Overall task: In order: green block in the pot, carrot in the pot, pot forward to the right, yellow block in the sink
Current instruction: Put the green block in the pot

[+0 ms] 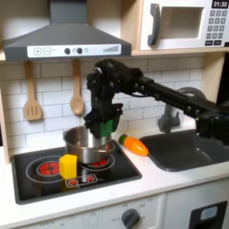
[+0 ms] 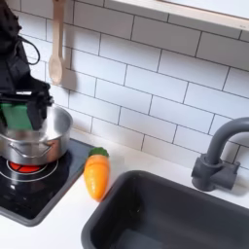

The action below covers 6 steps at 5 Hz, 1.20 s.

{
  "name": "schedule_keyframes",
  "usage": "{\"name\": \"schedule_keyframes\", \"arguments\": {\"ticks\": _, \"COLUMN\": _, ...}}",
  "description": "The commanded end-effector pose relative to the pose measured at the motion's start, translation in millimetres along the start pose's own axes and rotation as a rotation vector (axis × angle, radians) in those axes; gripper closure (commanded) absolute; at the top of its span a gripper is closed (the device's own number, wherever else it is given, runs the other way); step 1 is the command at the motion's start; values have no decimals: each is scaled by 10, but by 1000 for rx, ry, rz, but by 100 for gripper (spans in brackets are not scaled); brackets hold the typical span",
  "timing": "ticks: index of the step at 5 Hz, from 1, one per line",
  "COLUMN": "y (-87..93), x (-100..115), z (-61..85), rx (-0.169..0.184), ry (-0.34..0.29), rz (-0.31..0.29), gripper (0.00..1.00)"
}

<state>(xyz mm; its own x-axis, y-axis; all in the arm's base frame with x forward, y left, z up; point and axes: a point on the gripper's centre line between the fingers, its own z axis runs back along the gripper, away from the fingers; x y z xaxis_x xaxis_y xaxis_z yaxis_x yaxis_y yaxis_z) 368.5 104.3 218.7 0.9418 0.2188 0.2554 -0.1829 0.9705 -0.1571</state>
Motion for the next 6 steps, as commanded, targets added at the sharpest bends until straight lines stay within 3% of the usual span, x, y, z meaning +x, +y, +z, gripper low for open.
{"name": "schedule_keyframes", "arguments": {"ticks": 1, "y": -60, "x": 153, "z": -96, "rx": 26, "ry": -11, "rz": -40, "gripper": 100}}
{"name": "schedule_keyframes", "arguments": {"ticks": 2, "y": -97, "x": 186, "z": -111, "rx": 38, "ry": -60, "rz": -65, "gripper": 100}}
{"name": "schedule_keyframes", "arguments": {"ticks": 3, "y": -38, "x": 262, "z": -125, "rx": 54, "ry": -131, "rz": -46, "gripper": 100}}
{"name": "schedule_keyframes", "arguments": {"ticks": 4, "y": 34, "x": 311, "z": -217, "rx": 53, "ry": -105, "rz": -15, "gripper": 100}}
{"name": "schedule_keyframes", "arguments": {"ticks": 5, "y": 25, "x": 342, "z": -196, "rx": 58, "ry": -104, "rz": -7, "gripper": 100}}
{"name": "schedule_keyframes", "arguments": {"ticks": 6, "y": 116, "x": 371, "z": -290, "rx": 66, "ry": -60, "rz": 21, "gripper": 100}}
